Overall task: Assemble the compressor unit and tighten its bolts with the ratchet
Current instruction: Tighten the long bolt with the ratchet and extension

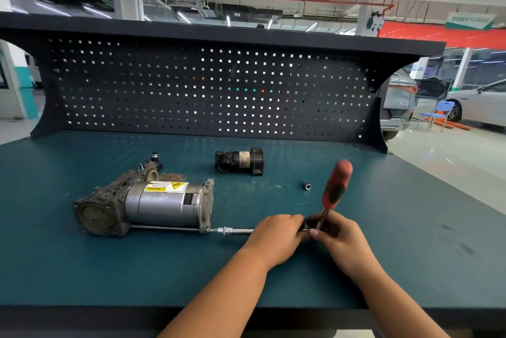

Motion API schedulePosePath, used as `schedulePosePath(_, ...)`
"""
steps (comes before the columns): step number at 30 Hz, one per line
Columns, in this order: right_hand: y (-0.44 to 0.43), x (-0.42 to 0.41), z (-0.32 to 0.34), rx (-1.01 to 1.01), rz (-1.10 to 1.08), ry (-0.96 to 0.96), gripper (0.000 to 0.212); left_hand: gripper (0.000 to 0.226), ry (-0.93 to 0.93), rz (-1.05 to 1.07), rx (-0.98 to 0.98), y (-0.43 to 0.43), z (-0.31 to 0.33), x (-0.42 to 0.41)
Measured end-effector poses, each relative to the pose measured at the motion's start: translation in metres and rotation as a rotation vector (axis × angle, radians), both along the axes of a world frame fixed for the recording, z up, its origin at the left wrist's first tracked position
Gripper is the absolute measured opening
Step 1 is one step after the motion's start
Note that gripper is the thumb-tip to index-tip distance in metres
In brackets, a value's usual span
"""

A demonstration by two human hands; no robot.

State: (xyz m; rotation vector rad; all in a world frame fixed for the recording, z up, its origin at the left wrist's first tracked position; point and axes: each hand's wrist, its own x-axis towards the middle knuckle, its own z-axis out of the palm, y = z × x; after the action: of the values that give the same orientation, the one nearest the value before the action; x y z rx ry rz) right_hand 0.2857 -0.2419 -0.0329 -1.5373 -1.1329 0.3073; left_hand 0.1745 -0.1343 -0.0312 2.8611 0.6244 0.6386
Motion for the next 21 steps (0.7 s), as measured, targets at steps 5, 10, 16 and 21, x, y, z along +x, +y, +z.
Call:
schedulePosePath(5, 0.0046, -0.0008, 0.0041, -0.167, -0.107, -0.061, 0.016, 0.034, -0.103, -0.077, -0.123, -0.0023, 0.0014, -0.0077)
schedulePosePath(10, 0.0006, -0.0020, 0.0039, -0.087, -0.035, -0.024, 0.009, 0.036, -0.063, -0.112, -0.110, -0.0004, 0.0017, -0.0073)
schedulePosePath(16, -0.0044, -0.0083, 0.0055, 0.118, 0.062, -0.012, 0.031, 0.032, -0.065, -0.031, -0.041, 0.0006, 0.0024, -0.0013)
schedulePosePath(21, 0.0012, -0.0067, 0.0019, 0.060, -0.028, 0.013, 0.029, 0.032, -0.033, -0.047, -0.044, -0.0011, 0.0026, -0.0073)
